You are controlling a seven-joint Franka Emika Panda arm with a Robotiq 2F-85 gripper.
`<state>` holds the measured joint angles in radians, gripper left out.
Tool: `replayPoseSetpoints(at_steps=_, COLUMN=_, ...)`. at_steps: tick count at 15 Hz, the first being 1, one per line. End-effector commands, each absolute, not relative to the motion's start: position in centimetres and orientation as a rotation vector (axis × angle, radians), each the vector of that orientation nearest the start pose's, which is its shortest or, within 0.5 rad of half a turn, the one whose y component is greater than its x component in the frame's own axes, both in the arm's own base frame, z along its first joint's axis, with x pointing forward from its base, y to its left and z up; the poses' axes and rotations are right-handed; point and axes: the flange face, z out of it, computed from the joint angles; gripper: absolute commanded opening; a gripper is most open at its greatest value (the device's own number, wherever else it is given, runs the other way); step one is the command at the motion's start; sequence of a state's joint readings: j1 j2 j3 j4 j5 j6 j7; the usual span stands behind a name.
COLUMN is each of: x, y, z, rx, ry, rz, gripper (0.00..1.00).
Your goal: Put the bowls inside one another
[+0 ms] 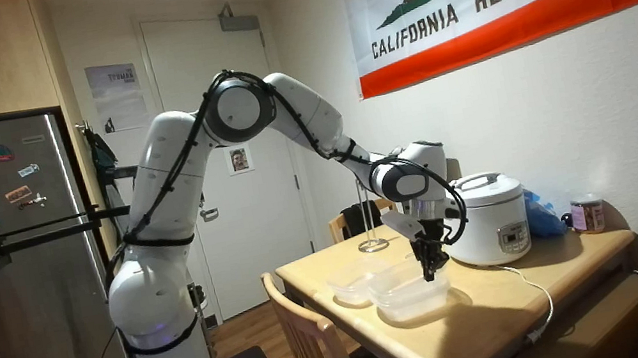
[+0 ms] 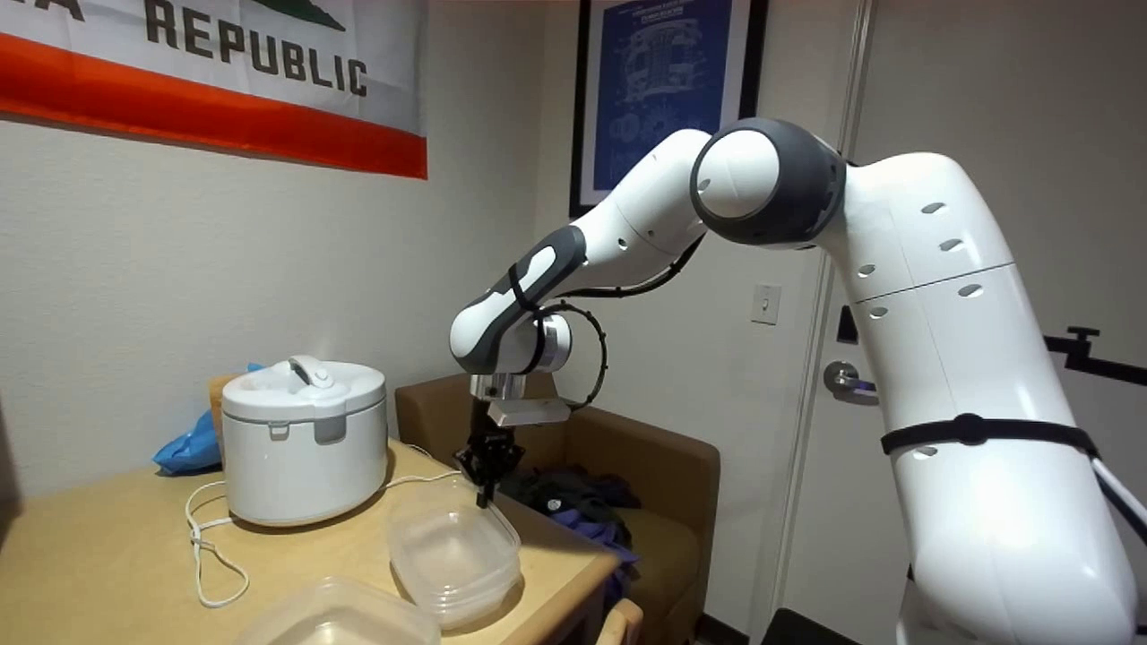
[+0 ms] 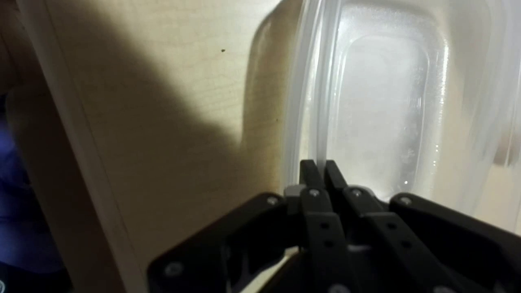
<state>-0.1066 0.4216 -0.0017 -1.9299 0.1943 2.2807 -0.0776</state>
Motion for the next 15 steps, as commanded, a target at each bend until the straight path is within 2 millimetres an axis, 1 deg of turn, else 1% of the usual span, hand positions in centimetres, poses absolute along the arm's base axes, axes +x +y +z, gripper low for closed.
replayPoseSetpoints(at_steps=1, x=60.5, y=-7.3, z=25.3, rx=-2.948, ry=0.284, rz=0.076, gripper=0.02)
replayPoseSetpoints(at_steps=6, x=60.6, y=-7.8, z=23.6, rx=-2.918, ry=0.327, rz=0.103, gripper=0.02)
replayPoseSetpoints(at_steps=8, x=60.7, y=-7.7, z=23.2, rx=-2.915, ry=0.334, rz=0.112, gripper=0.02)
replayPoseSetpoints(at_steps=9, x=60.6, y=-7.7, z=23.4, rx=-2.919, ry=0.335, rz=0.115, gripper=0.02)
replayPoseSetpoints(at_steps=10, x=60.4, y=-7.7, z=23.6, rx=-2.919, ry=0.341, rz=0.118, gripper=0.31)
replayPoseSetpoints(at_steps=11, x=60.2, y=-7.6, z=24.1, rx=-2.924, ry=0.349, rz=0.117, gripper=0.32)
replayPoseSetpoints(at_steps=12, x=59.8, y=-7.5, z=24.5, rx=-2.927, ry=0.352, rz=0.116, gripper=0.37)
replayPoseSetpoints(at_steps=15, x=58.1, y=-6.7, z=26.1, rx=-2.949, ry=0.367, rz=0.124, gripper=0.61)
